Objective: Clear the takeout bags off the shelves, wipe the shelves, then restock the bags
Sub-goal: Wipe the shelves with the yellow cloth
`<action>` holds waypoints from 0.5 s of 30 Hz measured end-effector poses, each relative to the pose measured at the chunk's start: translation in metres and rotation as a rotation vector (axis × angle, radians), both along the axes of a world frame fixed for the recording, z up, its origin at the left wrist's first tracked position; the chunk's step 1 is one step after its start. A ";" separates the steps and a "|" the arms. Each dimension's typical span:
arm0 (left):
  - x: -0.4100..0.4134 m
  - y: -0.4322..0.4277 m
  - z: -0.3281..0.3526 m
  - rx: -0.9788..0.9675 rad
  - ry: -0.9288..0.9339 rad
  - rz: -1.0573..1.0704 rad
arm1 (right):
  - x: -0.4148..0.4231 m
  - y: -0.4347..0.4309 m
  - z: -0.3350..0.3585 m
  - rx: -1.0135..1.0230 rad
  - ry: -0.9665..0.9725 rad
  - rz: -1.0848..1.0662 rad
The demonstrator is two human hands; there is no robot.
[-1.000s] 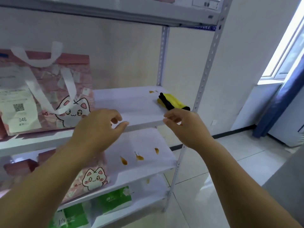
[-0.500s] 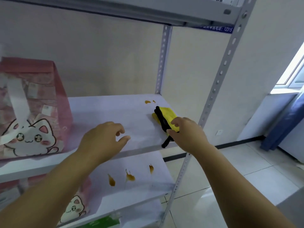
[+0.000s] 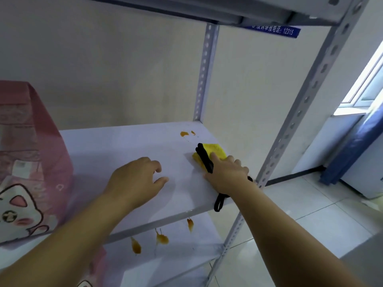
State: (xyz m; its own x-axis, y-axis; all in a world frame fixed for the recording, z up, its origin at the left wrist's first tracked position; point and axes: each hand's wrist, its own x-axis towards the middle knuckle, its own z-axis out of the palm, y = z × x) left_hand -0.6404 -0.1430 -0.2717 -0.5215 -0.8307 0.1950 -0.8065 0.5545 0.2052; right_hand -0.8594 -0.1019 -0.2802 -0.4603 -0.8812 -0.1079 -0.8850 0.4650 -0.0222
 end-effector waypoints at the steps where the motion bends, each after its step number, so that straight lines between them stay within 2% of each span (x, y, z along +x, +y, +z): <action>1: 0.000 0.000 -0.001 0.001 -0.002 0.000 | 0.002 0.000 -0.002 -0.016 0.039 0.008; 4: -0.002 0.005 -0.003 0.008 -0.004 0.007 | 0.003 0.004 -0.003 -0.080 0.090 0.053; 10: -0.001 0.031 0.003 -0.016 0.000 0.041 | -0.004 0.031 0.007 -0.154 0.028 0.244; 15: -0.003 0.063 0.022 -0.077 0.014 0.070 | -0.006 0.067 0.029 -0.394 0.085 0.409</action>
State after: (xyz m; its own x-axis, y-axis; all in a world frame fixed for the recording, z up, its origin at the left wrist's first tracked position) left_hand -0.6433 -0.0803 -0.2501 -0.4593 -0.8474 0.2665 -0.8412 0.5113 0.1758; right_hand -0.8653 -0.0348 -0.2513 -0.0660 -0.9556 0.2871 -0.9974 0.0553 -0.0453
